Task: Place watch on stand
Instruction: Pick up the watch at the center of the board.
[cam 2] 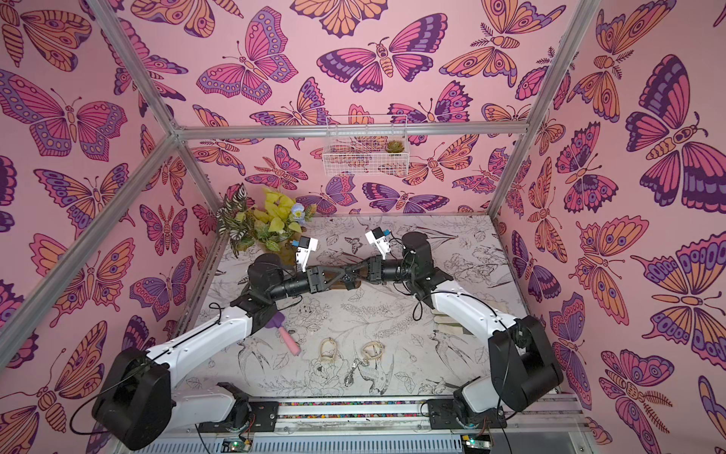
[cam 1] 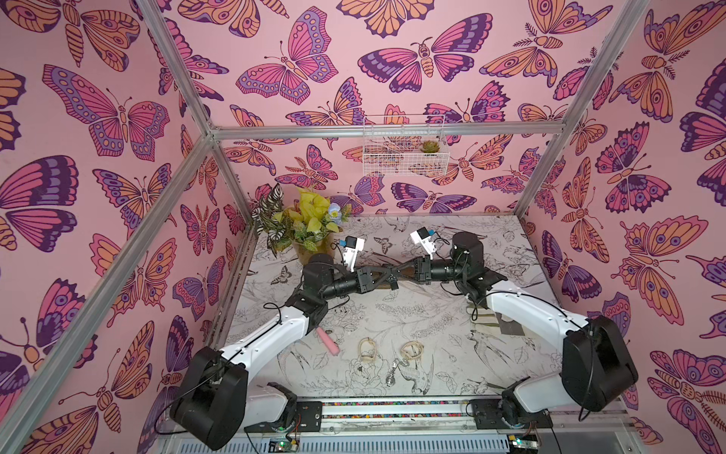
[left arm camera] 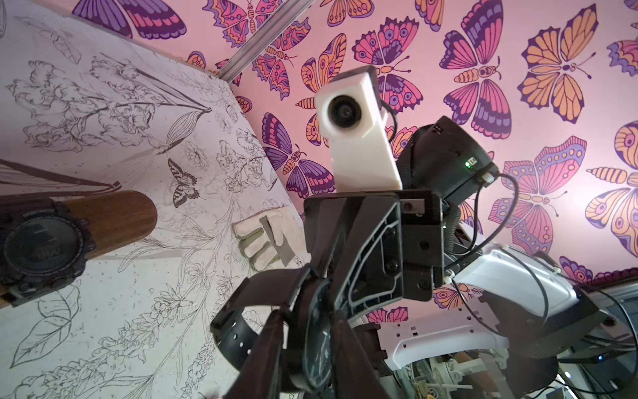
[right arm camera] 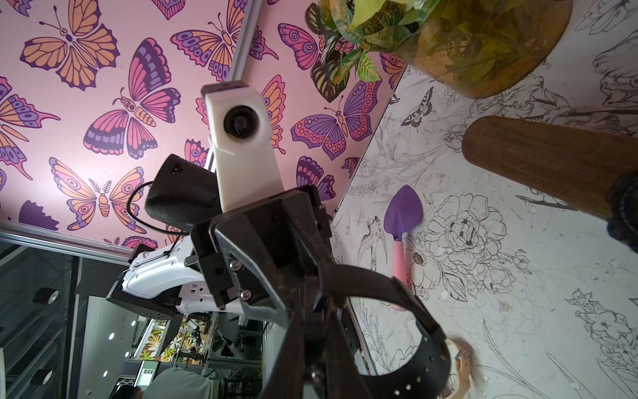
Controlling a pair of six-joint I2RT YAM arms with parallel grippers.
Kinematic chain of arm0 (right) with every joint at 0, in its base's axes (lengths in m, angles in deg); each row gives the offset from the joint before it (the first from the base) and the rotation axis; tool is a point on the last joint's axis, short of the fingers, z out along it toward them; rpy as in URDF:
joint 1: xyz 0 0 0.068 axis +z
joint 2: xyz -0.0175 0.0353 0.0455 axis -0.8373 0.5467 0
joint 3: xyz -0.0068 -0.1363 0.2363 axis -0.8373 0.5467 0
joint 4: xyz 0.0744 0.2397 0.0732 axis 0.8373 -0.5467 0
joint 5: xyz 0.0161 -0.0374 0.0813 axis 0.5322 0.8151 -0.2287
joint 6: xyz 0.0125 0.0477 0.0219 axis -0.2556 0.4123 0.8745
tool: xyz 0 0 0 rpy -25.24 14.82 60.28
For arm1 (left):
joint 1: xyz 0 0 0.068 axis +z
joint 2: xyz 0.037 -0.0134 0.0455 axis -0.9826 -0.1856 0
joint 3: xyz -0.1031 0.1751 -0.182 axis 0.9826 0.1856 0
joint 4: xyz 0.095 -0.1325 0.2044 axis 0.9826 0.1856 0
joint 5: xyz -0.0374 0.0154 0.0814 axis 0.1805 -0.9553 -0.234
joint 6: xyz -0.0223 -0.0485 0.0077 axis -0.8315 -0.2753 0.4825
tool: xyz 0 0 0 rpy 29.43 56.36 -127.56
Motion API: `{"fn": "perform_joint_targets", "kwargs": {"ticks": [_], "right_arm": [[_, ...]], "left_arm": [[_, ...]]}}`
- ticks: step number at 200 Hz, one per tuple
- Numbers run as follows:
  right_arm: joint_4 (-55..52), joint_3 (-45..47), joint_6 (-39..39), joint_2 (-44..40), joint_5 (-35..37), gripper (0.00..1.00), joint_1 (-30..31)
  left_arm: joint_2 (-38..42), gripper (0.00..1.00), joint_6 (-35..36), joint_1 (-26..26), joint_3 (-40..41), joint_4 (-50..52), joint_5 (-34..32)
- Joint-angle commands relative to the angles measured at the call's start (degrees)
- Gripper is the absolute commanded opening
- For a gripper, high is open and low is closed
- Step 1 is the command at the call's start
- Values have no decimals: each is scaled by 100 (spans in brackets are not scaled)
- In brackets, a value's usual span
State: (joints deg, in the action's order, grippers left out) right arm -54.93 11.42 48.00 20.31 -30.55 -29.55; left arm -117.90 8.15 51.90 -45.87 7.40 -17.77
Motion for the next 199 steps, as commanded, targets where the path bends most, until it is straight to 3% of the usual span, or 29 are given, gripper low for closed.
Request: {"fn": "perform_joint_targets", "kwargs": {"ticks": [1,38,74,117,130,157,199], "right_arm": [[204,-2,58,-40,-108,2,-20],[339,7,130,-41,-120,2,-24],[386,64,154,-40,-139,4,-24],[428,102,158,-74,-137,5,-25],[429,95,152,-75,-156,8,-24],[400,104,106,-93,-157,26,-29],[331,99,36,-146,-121,29,-32]], "left_arm": [[-71,21,9,-22,-96,-152,85],[-136,16,-16,-37,-123,-170,99],[-163,4,-34,-46,-149,-205,68],[-212,0,-61,-46,-158,-205,50],[-216,0,-75,-46,-158,-235,54],[-182,0,-88,-46,-134,-255,22],[-157,0,-82,-38,-70,-253,-115]]}}
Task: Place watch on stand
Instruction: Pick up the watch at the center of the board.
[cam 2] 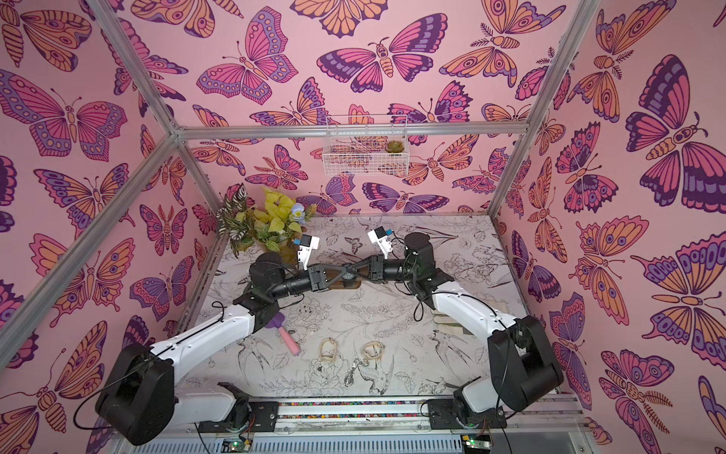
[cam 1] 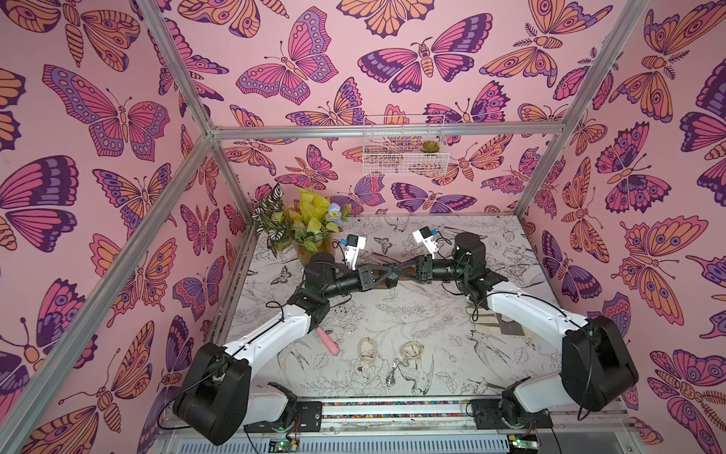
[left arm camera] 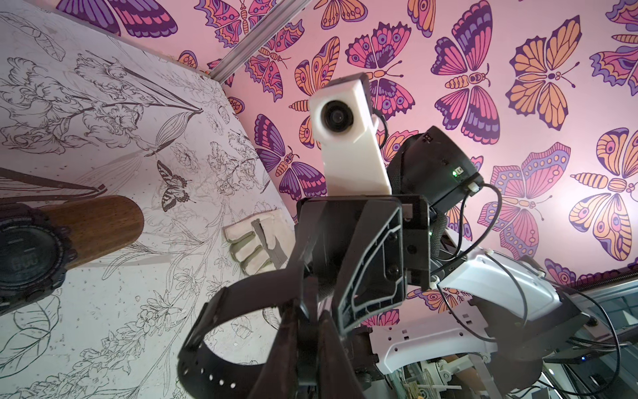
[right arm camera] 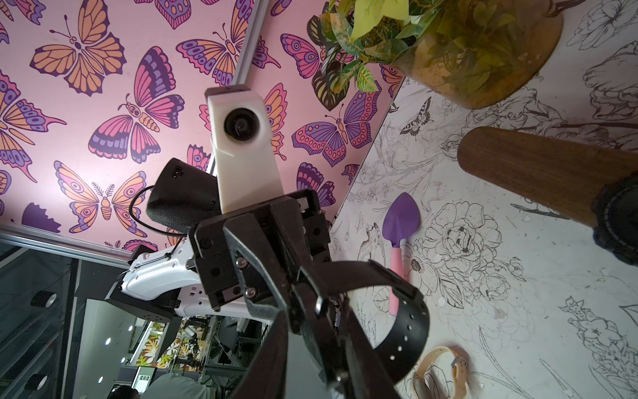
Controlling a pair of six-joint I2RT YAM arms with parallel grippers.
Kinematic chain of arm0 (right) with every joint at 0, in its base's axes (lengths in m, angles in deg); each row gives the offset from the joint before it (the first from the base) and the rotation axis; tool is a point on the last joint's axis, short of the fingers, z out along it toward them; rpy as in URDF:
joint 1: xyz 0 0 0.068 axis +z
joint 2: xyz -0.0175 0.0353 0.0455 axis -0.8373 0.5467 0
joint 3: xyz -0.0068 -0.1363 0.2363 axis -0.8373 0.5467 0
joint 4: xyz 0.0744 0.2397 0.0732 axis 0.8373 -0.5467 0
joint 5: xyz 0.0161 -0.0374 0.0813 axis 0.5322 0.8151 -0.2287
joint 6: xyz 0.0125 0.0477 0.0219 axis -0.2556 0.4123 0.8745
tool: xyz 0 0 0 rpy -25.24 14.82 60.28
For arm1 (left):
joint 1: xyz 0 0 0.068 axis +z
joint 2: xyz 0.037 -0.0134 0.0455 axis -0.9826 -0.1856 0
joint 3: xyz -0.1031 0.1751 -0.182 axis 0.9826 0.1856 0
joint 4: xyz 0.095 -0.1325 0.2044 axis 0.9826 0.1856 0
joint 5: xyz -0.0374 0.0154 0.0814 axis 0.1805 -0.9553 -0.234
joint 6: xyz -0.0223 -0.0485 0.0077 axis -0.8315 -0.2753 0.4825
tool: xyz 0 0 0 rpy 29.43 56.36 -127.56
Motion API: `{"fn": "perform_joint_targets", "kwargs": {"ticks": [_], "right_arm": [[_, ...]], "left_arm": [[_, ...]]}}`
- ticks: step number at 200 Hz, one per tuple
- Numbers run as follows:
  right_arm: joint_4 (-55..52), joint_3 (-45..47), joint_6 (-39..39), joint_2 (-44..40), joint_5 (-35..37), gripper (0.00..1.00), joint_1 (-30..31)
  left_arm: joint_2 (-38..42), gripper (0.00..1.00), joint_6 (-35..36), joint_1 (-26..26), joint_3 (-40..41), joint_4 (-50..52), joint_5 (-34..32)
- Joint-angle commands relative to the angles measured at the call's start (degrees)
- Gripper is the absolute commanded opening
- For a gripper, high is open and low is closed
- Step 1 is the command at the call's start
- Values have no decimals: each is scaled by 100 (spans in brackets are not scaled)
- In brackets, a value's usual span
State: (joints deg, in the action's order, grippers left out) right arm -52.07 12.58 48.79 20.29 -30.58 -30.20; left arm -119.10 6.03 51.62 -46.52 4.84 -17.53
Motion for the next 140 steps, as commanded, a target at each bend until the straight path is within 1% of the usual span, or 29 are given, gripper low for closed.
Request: {"fn": "perform_joint_targets", "kwargs": {"ticks": [1,36,65,107,140], "right_arm": [[41,-19,-48,-144,-119,29,33],[-12,-38,-99,-117,-119,31,-61],[2,-38,-96,-100,-153,32,-151],[-104,-38,-173,-39,-176,33,-305],[-269,-64,-301,36,-156,34,-461]], "left_arm": [[-40,0,131,-9,-4,5,-140],[-86,0,133,60,22,4,-132],[-113,0,77,224,98,-65,-91],[-196,0,-212,852,360,-429,261],[-139,0,-195,1352,572,-407,418]]}}
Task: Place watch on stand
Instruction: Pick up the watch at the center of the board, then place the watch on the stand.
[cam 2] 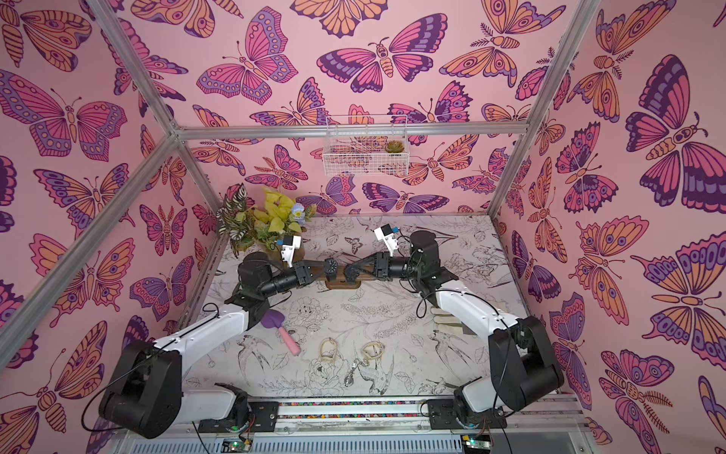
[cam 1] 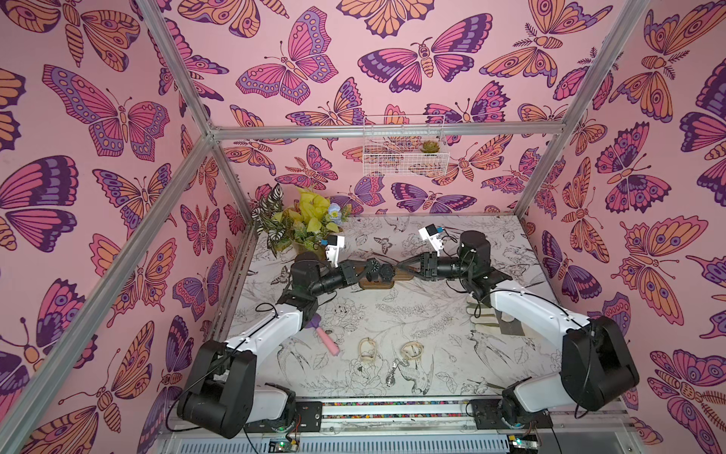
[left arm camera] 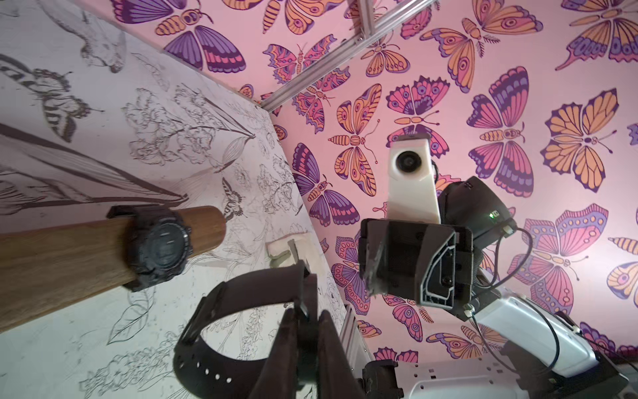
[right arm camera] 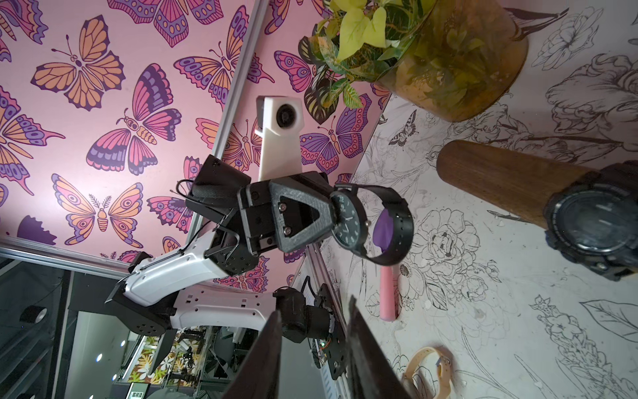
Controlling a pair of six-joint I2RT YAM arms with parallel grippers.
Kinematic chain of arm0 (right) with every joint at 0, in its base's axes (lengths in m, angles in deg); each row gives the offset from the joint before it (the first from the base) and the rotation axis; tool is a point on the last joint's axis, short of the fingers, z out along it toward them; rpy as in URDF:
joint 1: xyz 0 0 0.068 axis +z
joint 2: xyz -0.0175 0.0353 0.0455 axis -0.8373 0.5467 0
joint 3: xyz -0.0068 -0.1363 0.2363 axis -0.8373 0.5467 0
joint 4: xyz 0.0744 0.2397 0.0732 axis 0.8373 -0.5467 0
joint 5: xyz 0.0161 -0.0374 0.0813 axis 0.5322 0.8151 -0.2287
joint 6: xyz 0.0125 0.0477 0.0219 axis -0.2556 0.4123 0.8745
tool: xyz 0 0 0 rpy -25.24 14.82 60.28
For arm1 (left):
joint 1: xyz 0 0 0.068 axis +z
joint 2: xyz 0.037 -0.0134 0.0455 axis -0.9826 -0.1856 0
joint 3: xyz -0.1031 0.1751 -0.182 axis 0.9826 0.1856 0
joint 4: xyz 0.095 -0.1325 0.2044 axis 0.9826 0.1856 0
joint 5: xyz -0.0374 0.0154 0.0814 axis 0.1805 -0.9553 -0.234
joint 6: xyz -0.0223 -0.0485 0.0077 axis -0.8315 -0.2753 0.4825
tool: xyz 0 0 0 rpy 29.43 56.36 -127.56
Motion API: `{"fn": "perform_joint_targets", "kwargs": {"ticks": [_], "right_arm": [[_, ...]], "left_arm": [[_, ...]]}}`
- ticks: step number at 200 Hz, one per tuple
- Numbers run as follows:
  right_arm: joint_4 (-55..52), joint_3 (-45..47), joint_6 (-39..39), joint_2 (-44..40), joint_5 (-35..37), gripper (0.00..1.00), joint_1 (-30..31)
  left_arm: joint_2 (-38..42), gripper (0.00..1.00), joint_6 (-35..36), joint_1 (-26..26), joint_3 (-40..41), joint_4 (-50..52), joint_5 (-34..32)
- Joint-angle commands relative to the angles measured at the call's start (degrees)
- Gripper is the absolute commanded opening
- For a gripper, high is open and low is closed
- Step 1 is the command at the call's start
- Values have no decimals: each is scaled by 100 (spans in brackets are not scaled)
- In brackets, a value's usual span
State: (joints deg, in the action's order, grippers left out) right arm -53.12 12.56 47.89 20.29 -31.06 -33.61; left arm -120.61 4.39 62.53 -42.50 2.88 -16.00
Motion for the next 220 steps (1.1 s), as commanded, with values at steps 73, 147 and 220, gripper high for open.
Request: {"fn": "perform_joint_targets", "kwargs": {"ticks": [73,147,220], "right_arm": [[-770,-115,-669,438,253,34,-482],[-817,-124,-798,974,334,33,-734],[-801,-124,-843,1292,360,33,-918]], "left_arm": [[71,0,42,1254,436,-187,453],[-665,0,-143,1932,545,-1001,544],[-2023,0,-879,2047,398,-2429,963]]}}
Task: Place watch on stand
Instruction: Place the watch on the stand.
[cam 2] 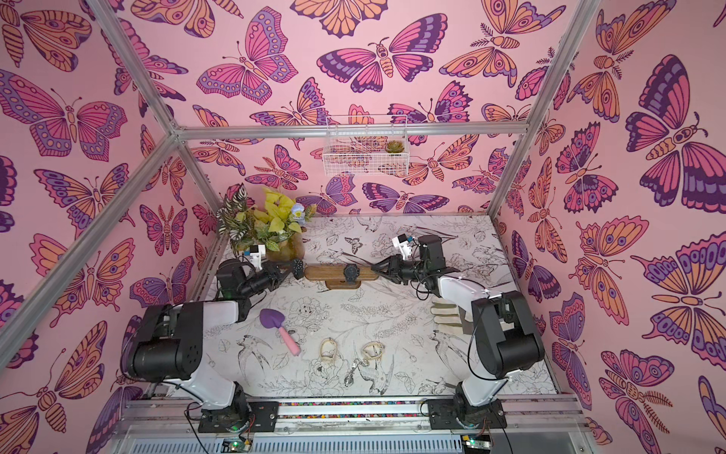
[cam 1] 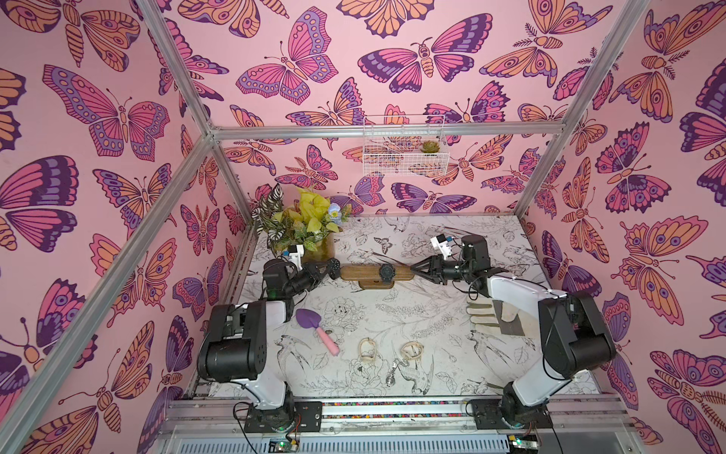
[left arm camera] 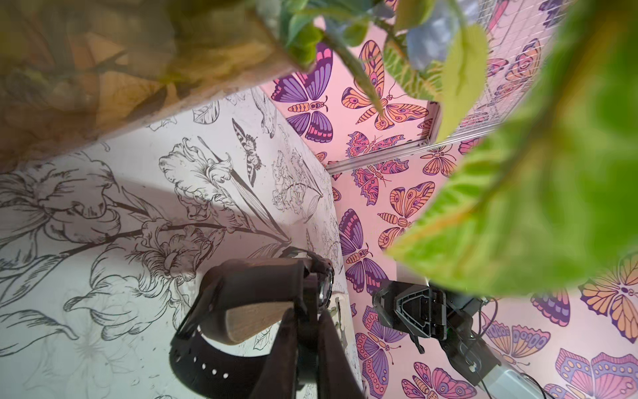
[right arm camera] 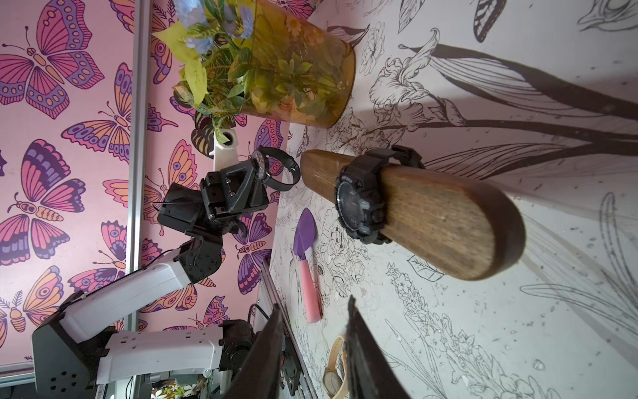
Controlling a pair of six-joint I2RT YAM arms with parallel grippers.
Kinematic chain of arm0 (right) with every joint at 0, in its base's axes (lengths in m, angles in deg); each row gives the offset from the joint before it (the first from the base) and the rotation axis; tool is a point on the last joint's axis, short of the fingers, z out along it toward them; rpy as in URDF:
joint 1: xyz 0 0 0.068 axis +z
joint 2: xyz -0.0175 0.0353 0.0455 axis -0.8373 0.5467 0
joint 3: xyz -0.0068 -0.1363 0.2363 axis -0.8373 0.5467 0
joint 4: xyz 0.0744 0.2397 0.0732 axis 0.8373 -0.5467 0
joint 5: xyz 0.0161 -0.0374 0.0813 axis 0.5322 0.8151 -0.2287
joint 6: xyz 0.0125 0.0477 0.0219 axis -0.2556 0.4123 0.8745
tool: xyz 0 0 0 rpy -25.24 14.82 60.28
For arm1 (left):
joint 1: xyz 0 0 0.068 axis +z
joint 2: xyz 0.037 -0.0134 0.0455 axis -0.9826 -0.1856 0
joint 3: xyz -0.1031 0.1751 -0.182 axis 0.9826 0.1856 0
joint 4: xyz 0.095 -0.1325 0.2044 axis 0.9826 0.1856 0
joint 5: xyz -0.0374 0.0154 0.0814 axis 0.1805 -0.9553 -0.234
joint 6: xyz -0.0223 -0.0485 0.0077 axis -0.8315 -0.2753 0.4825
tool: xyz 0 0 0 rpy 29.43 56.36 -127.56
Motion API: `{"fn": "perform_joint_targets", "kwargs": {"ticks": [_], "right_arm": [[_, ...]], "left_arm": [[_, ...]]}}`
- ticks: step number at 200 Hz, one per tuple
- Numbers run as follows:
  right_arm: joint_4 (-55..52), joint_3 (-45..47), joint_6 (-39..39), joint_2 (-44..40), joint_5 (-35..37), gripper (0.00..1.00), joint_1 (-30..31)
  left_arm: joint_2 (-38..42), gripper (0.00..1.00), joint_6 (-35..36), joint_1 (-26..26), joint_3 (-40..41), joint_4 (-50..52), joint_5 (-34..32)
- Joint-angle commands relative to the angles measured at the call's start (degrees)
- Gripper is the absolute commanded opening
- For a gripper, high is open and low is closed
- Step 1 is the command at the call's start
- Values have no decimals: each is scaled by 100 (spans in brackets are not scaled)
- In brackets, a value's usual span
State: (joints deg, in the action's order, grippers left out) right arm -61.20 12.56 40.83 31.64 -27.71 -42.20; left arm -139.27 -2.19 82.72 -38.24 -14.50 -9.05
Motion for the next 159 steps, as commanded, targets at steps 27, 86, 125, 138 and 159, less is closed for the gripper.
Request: {"fn": "perform_joint_targets", "kwargs": {"ticks": [27,86,125,138,159], "right_arm": [[-8,-150,-153,241,43,33,-77],[-465,-276,-425,367,238,33,-76],[-994,-422,-768,399,584,33,-76],[-1184,-511,-853,460,695,32,-77],[-1319,-611,-924,588,798,32,-70]], "left_arm": [[-227,0,-94,27,-33,-550,259],[-518,0,183,-23,-85,-276,136],[-775,0,216,-211,-287,-265,74],[-835,0,232,-291,-361,-239,66],[-891,0,264,-424,-470,-171,35]]}}
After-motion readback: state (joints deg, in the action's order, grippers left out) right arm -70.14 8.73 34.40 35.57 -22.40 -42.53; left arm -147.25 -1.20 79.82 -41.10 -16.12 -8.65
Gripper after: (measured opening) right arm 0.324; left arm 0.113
